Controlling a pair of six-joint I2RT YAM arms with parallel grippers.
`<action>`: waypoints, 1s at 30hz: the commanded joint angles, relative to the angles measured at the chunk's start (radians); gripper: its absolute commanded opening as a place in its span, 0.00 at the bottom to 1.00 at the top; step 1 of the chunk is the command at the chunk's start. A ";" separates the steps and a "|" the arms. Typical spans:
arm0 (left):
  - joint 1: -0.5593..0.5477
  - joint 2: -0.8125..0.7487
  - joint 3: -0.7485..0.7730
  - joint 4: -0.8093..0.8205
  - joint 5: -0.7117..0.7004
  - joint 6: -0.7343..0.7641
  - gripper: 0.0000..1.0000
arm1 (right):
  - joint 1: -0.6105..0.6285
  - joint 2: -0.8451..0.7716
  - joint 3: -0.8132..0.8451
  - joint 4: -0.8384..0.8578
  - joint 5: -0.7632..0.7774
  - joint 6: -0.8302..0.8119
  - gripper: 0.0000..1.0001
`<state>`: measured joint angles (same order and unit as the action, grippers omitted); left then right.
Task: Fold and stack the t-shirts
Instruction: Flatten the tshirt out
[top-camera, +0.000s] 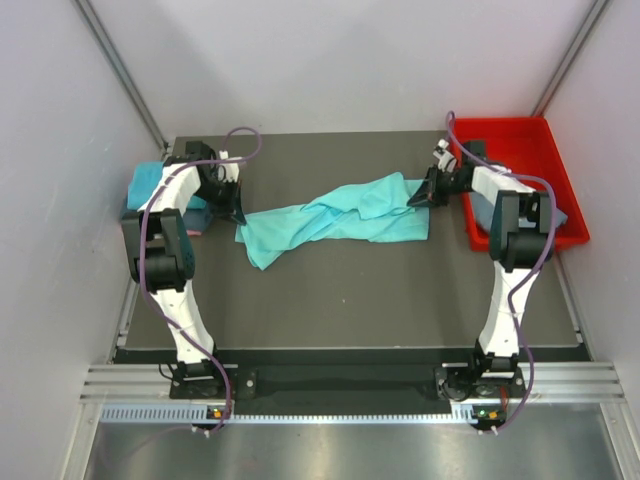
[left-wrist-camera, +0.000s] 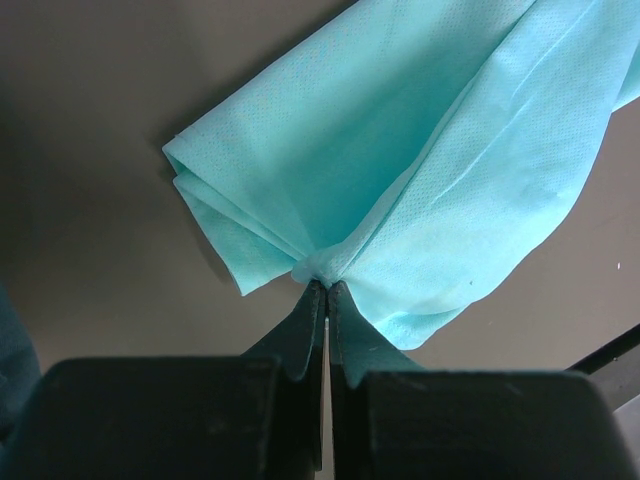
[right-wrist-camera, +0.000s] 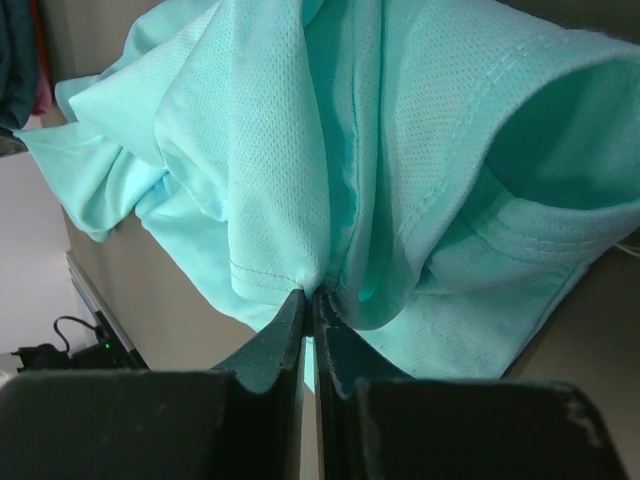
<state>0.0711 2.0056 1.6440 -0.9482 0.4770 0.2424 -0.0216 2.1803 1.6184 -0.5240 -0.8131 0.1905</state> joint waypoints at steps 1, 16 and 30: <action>-0.004 0.005 0.030 -0.001 0.005 0.015 0.00 | 0.011 -0.045 0.058 0.004 -0.014 -0.031 0.02; -0.001 -0.085 0.395 0.031 0.097 0.006 0.00 | -0.032 -0.356 0.255 -0.031 0.023 -0.048 0.00; -0.002 -0.350 0.073 0.060 0.230 -0.037 0.00 | -0.031 -0.682 -0.336 -0.071 0.095 -0.085 0.00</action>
<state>0.0704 1.7130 1.7935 -0.9260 0.6472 0.2081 -0.0486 1.5517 1.3846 -0.5922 -0.7494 0.1143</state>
